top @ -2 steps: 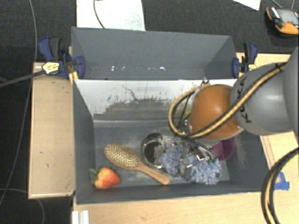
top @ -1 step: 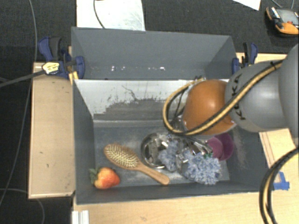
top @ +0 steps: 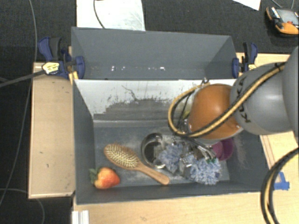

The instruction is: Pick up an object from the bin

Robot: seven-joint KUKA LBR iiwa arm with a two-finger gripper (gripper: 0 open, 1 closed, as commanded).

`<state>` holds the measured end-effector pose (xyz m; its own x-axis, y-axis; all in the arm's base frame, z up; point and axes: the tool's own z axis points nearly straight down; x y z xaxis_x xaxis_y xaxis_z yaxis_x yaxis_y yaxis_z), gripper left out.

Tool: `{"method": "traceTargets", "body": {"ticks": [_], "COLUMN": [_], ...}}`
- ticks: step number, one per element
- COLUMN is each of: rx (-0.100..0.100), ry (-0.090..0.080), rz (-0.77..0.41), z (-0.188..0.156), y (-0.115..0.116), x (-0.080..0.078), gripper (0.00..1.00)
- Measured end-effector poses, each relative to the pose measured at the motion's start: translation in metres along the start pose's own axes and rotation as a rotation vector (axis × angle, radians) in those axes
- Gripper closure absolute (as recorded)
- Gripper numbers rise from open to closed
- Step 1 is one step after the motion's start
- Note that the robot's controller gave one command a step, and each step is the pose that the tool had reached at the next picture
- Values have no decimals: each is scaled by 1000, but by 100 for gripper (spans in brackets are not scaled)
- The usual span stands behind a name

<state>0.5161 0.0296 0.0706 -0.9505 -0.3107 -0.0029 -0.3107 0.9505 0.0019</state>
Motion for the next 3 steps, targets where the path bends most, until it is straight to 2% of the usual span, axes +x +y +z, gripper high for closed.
{"method": "traceTargets", "body": {"ticks": [1,2,3], "rx": [0,-1,-1], "ry": [-9,-4,-3], "rz": [-82,-5,-4], "z": [0,0,0], "y": [8,1,1], "x": [-17,-2,-2], "gripper": [0,100,100]}}
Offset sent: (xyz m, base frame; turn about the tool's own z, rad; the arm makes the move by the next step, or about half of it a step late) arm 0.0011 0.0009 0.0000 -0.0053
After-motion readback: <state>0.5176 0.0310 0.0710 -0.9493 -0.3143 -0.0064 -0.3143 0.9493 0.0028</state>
